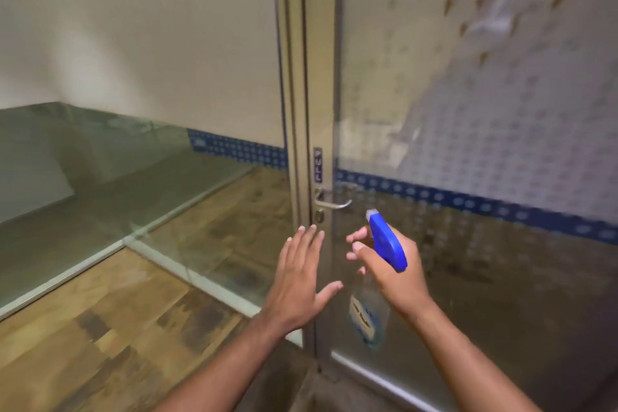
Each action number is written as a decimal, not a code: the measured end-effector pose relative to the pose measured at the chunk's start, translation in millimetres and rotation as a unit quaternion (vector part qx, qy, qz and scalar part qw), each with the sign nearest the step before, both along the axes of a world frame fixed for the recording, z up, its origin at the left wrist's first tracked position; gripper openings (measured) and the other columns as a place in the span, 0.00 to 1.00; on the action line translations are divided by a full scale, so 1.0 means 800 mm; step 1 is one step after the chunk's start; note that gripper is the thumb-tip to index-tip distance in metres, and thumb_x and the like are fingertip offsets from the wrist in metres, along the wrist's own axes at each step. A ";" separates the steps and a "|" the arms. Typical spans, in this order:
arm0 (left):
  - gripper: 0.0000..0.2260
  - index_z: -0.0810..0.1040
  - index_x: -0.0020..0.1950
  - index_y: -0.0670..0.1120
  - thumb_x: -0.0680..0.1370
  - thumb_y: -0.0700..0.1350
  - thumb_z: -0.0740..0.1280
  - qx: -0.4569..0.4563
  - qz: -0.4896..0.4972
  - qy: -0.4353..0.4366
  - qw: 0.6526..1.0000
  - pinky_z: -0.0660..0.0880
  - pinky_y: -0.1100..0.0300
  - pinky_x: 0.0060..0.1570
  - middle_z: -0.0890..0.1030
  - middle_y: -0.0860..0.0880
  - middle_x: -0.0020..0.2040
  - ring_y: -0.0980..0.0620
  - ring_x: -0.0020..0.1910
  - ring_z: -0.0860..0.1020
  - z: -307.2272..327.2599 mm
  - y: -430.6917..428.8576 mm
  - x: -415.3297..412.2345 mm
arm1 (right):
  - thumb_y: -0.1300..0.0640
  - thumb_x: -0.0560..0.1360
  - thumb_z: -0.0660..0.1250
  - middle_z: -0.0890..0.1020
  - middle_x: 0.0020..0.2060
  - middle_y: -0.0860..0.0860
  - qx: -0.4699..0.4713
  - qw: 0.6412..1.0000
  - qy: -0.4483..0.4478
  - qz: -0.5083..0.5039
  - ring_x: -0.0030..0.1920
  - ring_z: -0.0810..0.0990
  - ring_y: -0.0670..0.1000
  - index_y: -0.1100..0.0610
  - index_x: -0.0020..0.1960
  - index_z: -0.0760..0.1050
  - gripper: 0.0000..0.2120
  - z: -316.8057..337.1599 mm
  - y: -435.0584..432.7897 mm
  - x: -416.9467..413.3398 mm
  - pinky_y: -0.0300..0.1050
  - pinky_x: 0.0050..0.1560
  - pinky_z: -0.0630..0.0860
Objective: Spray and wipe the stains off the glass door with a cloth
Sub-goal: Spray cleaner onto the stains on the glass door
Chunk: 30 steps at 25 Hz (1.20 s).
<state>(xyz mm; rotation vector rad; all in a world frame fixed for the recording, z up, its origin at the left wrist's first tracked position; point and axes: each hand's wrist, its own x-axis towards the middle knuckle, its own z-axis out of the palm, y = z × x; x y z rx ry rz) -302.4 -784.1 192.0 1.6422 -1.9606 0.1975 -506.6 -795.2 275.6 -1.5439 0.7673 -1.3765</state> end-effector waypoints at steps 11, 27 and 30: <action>0.41 0.59 0.87 0.37 0.85 0.66 0.56 -0.216 -0.053 -0.058 0.973 0.56 0.34 0.87 0.59 0.36 0.88 0.34 0.89 0.56 0.244 -0.333 -0.066 | 0.55 0.75 0.71 0.85 0.40 0.52 -0.120 0.959 0.027 -0.254 0.40 0.84 0.60 0.49 0.47 0.80 0.02 0.112 -0.137 -0.045 0.68 0.42 0.83; 0.42 0.49 0.90 0.39 0.86 0.68 0.49 -0.420 -0.088 -0.055 0.901 0.49 0.37 0.89 0.50 0.38 0.91 0.37 0.90 0.48 0.454 -0.553 -0.108 | 0.57 0.70 0.66 0.78 0.33 0.50 -0.256 0.822 0.124 -0.493 0.33 0.77 0.52 0.52 0.39 0.76 0.02 0.295 -0.220 -0.019 0.58 0.35 0.79; 0.43 0.48 0.90 0.39 0.86 0.69 0.50 -0.447 -0.085 -0.053 0.889 0.48 0.38 0.89 0.49 0.38 0.91 0.37 0.91 0.48 0.450 -0.568 -0.108 | 0.56 0.69 0.64 0.77 0.31 0.49 -0.258 0.800 0.138 -0.523 0.36 0.77 0.53 0.52 0.37 0.74 0.03 0.306 -0.221 -0.020 0.56 0.48 0.76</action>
